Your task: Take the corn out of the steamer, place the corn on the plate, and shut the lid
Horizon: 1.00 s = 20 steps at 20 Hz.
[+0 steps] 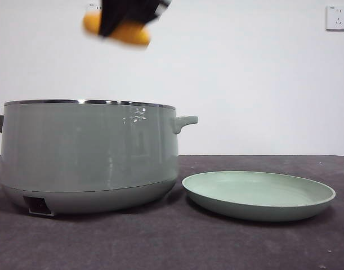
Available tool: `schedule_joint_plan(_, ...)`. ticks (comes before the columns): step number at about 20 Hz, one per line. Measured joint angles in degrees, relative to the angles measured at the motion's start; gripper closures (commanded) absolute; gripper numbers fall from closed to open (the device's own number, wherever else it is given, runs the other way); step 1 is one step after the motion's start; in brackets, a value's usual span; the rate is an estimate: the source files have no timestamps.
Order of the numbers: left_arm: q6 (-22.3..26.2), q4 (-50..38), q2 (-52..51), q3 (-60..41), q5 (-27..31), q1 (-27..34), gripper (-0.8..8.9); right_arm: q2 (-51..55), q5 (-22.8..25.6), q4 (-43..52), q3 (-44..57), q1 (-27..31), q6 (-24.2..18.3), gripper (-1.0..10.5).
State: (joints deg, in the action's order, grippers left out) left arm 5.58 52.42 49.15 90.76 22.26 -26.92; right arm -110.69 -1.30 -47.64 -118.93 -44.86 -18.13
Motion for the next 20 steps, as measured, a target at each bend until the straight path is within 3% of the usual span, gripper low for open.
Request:
schedule_joint_plan(5,0.0,-1.6,3.4,0.0,-1.4,0.0,8.23,12.9,2.8,-13.9,0.0,6.7,3.0,9.6)
schedule_joint_plan(10,-0.1,-3.7,6.3,0.0,-5.2,0.0,8.23,15.0,2.3,-27.1,0.2,15.9,8.3,9.6)
schedule_joint_plan(13,-0.3,-5.4,7.8,0.0,-8.6,0.0,8.23,14.8,-2.5,-27.6,3.0,18.5,10.3,9.6)
schedule_joint_plan(20,-0.7,-5.7,11.3,0.0,-10.7,-0.1,8.23,14.8,-3.1,-15.7,22.9,18.6,12.6,9.6)
